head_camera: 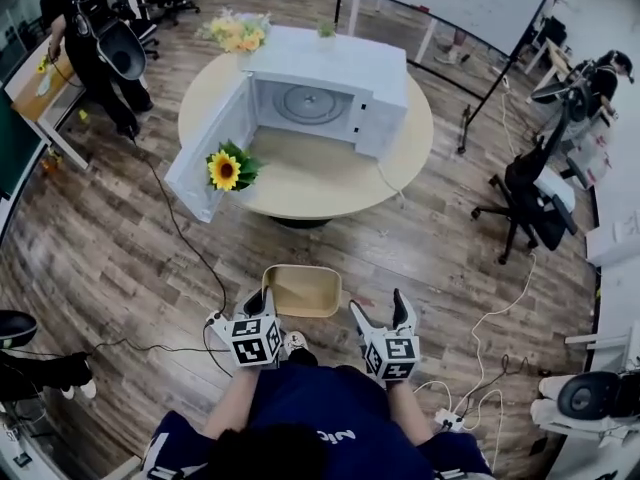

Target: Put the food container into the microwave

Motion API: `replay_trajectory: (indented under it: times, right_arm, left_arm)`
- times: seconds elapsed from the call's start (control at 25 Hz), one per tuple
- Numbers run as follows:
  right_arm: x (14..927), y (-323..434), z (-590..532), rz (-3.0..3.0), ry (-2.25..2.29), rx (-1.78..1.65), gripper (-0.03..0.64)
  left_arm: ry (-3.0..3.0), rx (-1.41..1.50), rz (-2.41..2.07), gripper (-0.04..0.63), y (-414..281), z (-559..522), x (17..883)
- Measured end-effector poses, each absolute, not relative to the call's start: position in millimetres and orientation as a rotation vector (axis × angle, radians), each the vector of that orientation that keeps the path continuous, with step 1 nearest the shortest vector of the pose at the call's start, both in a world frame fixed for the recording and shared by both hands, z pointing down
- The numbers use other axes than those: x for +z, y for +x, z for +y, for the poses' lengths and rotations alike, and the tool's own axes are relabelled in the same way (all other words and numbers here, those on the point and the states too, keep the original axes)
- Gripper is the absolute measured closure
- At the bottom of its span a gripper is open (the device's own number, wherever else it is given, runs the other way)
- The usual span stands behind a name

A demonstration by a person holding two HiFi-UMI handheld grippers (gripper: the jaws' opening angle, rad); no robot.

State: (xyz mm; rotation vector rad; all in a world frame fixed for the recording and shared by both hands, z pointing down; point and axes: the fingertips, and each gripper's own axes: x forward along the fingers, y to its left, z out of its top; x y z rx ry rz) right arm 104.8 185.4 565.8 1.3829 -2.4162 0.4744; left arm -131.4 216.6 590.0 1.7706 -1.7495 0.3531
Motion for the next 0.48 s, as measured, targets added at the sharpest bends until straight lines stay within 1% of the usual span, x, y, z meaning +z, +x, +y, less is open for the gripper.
replay_trajectory:
  times: [0.28,0.48]
  right_arm:
    - [587.4,88.3,168.6,-2.335,1.423,0.566,0.186]
    - [582.9,71.4,158.2,-2.367,1.382,0.529,0.184]
  left_arm:
    - [1.833,0.407,-1.696,0.589,-140.0,181.4,587.6]
    - [1.796,0.397,-1.703,0.589,-149.3,176.1,589.6]
